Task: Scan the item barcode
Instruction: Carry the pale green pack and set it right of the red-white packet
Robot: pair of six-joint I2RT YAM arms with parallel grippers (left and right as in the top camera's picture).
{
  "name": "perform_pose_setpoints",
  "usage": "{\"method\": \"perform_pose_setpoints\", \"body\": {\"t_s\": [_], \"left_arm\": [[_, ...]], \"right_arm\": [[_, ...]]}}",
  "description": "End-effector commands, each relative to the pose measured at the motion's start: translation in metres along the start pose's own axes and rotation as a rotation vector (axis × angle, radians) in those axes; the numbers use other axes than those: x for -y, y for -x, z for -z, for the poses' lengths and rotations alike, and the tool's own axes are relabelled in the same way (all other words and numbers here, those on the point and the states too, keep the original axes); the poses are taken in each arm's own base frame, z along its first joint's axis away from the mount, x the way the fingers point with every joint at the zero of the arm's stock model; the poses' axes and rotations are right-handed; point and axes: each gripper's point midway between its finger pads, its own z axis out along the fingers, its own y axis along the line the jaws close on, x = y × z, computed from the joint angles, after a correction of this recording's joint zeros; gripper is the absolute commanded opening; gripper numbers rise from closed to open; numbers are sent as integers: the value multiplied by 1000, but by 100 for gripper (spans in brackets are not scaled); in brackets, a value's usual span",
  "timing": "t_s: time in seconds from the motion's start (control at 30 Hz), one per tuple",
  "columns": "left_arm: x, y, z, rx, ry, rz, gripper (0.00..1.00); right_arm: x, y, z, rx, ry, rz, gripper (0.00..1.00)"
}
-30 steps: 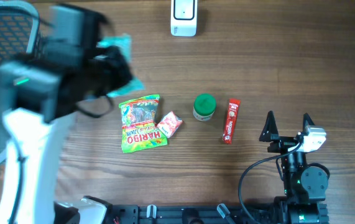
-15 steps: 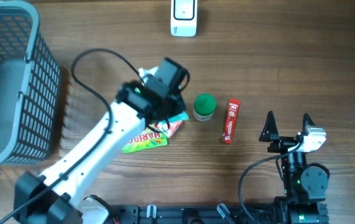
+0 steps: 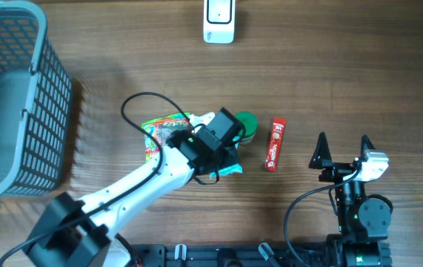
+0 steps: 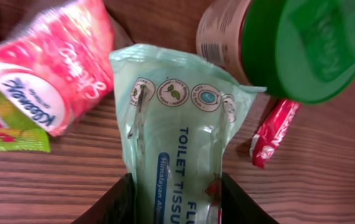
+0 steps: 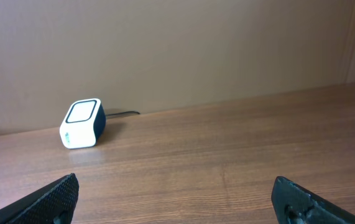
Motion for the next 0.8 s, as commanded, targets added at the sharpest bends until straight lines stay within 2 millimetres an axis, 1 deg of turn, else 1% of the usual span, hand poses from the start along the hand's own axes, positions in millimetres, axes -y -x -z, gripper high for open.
{"method": "perform_pose_setpoints", "body": {"t_s": [0.0,0.07,0.2,0.3,0.33,0.37,0.4,0.47,0.5,0.53,0.6,0.67,0.77], "left_arm": [[-14,-4,-23,-26,72,-17,37],[-18,-4,-34,-37,97,-13,37],[-18,-4,-51,-43,103,-39,37],[-16,-1,-57,-35,98,-39,38],[-16,0,-57,-27,96,-39,41],[-16,2,-57,-16,98,-40,48],[-16,3,-57,-9,99,-40,61],[-18,7,-56,14,115,-42,84],[-20,9,-56,24,124,-43,88],[-21,10,-56,31,131,-43,98],[-21,14,-50,42,129,-61,100],[-17,19,-38,60,125,-61,100],[-12,39,-3,161,130,-65,100]], "right_arm": [[2,2,0,11,-8,18,100],[2,2,0,11,-8,18,100],[2,2,0,11,-8,18,100],[2,2,0,11,-8,18,100],[2,2,0,11,-8,18,100],[2,2,0,11,-8,18,100],[2,2,0,11,-8,18,100],[2,2,0,11,-8,18,100],[2,2,0,11,-8,18,100],[2,2,0,11,-8,18,100],[2,2,0,11,-8,18,100],[2,2,0,11,-8,18,100],[2,2,0,11,-8,18,100]]}}
